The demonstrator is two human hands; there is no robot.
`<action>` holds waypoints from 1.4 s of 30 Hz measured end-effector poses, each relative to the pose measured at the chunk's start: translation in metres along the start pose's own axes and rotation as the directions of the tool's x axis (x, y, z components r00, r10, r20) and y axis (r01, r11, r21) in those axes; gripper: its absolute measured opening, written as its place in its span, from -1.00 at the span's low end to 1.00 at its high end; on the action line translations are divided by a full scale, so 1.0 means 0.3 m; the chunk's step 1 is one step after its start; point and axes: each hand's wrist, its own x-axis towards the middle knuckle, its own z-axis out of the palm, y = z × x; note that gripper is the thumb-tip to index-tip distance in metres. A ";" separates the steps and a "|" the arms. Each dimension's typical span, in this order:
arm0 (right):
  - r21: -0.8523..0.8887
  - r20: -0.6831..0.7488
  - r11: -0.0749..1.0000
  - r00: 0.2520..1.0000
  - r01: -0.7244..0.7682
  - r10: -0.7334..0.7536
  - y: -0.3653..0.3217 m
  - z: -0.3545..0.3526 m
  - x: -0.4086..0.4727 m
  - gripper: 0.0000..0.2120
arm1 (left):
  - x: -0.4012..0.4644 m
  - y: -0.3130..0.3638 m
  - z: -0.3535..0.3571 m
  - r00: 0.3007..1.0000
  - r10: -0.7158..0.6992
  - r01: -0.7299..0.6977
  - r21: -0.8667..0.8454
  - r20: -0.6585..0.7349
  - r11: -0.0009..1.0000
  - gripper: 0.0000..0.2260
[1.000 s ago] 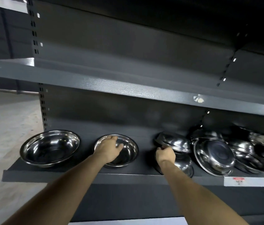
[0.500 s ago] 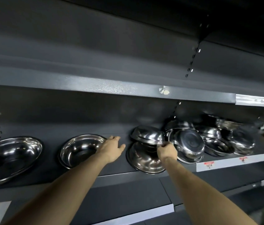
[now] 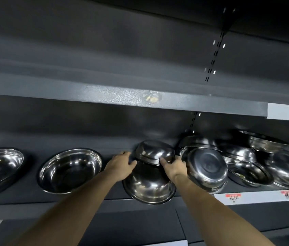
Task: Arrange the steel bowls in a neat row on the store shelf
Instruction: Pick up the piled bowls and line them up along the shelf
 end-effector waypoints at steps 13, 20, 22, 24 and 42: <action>0.031 0.116 0.957 0.950 0.287 -0.289 -0.012 0.019 0.023 0.16 | 0.047 0.013 -0.003 1.000 -0.010 0.010 0.004 0.001 1.000 -0.48; -0.189 -0.064 0.900 0.910 0.392 -0.410 -0.089 0.040 0.018 -0.41 | 0.017 -0.004 -0.027 1.000 0.021 -0.021 -0.003 0.008 1.000 -0.48; -0.199 -0.167 0.910 0.902 0.364 -0.398 -0.112 0.052 0.013 -0.50 | 0.000 -0.015 -0.043 0.999 0.035 -0.035 -0.010 0.006 0.999 -0.49; -0.166 -0.250 0.937 0.907 0.306 -0.340 -0.136 0.059 0.010 -0.52 | -0.021 -0.035 -0.064 0.999 0.045 -0.045 -0.014 -0.009 0.999 -0.49; 0.117 -0.260 0.979 0.956 0.169 -0.134 -0.264 0.136 -0.098 -0.63 | -0.138 -0.295 -0.226 0.970 -0.103 0.078 -0.123 -0.219 0.989 -0.47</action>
